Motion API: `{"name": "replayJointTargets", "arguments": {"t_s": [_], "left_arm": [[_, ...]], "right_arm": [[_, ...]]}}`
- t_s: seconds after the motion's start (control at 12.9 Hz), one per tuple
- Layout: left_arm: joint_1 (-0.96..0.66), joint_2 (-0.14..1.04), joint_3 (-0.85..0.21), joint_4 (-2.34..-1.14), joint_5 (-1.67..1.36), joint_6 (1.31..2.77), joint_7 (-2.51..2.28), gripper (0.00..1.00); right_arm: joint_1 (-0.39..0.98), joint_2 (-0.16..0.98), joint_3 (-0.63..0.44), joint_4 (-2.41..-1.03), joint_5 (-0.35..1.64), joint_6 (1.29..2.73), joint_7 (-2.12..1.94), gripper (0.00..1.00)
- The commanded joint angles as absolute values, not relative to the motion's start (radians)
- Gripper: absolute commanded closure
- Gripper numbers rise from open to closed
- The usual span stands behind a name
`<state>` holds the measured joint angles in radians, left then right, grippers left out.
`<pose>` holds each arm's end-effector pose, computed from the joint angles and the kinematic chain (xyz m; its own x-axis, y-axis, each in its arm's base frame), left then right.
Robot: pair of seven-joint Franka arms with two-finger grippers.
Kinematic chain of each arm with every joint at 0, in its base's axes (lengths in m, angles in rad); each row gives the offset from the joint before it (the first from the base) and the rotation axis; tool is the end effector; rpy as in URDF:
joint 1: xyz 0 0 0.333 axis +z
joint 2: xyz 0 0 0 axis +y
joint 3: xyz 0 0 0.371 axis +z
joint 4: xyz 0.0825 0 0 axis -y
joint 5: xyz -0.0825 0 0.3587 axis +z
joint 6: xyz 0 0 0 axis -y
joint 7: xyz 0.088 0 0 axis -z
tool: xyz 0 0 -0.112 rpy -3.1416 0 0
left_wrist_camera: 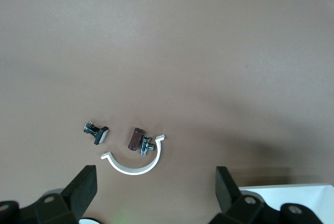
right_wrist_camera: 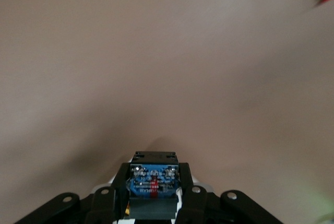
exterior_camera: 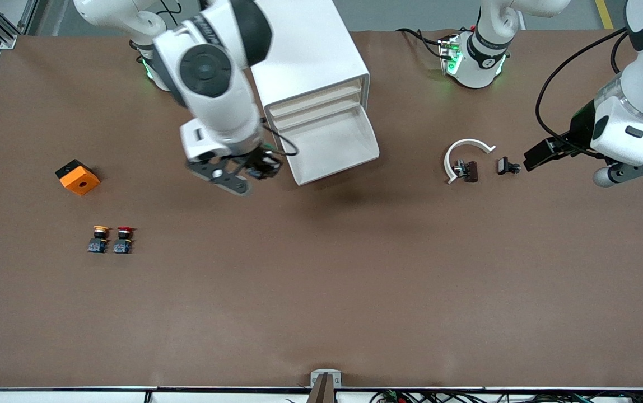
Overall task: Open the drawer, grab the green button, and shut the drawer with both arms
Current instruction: 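Lift the green button out and carry it toward the red button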
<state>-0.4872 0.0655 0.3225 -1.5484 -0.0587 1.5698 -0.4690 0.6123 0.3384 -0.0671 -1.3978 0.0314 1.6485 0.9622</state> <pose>0.5408 -0.1036 0.6508 0.9525 0.2997 -0.0534 0.3009 -0.9535 0.0154 0.5468 0.3442 0.5590 0.9117 -0.4070 -0.0568 -0.4033 -0.9127 0.0663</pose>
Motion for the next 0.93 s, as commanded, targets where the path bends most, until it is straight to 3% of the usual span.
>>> {"name": "replayJointTargets", "arguments": {"t_s": [0.0, 0.23, 0.85], "left_arm": [[-0.506, 0.078, 0.292, -1.569, -0.048, 1.606, -0.477, 0.00], [-0.515, 0.171, 0.215, -1.569, -0.051, 1.713, -0.479, 0.00], [-0.569, 0.504, 0.032, -1.568, -0.058, 1.979, -0.480, 0.00]], "right_arm": [[0.528, 0.302, -0.049, -1.446, -0.026, 1.605, 0.809, 1.00], [0.450, 0.313, -0.048, -1.485, -0.035, 1.682, 0.689, 1.00], [0.243, 0.362, -0.048, -1.862, -0.031, 2.251, 0.303, 1.00]]}}
